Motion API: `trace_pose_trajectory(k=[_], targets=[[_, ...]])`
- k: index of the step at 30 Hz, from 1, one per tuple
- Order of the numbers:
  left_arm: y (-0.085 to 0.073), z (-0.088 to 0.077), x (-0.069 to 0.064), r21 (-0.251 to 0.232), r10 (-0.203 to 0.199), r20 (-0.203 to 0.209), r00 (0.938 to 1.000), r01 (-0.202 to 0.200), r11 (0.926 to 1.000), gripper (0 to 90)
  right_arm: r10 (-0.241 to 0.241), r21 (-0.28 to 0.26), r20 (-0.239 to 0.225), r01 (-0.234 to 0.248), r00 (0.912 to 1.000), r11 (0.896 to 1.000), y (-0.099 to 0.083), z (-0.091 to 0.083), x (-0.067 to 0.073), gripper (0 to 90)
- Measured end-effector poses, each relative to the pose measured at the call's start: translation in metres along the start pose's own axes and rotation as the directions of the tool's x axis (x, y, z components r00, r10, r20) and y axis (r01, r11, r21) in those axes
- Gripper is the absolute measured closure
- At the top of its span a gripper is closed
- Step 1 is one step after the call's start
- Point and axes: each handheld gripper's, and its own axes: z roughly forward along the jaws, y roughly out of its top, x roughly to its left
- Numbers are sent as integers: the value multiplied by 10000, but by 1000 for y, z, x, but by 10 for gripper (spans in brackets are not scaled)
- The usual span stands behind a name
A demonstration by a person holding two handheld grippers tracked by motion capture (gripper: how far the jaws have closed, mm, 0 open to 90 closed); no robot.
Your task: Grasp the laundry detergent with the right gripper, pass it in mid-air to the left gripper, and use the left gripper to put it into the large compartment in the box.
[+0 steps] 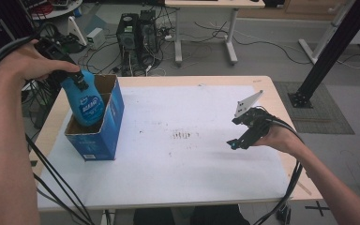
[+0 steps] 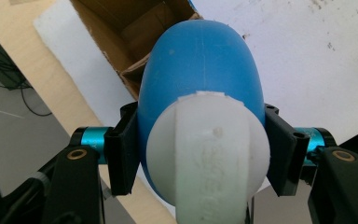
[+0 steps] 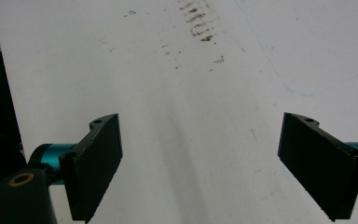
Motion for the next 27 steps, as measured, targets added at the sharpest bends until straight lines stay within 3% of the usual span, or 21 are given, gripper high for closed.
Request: trace_pose_trajectory(k=[9,13,20,27], targets=[[-3,31,0,178,270,19,9996,-270,9995,383,51,28,-11,-51,10000,10000,-1,3,0,129],[-5,43,1,150,185,119,9998,-187,9997,382,114,50,-26,-113,9999,9999,-2,6,1,129],[-7,66,-2,497,708,216,9973,-718,9962,382,123,121,-73,-122,9999,9999,-4,10,2,130],[-9,81,-3,564,882,368,9954,-902,9943,382,137,105,-85,-136,9999,9999,-6,11,3,129]])
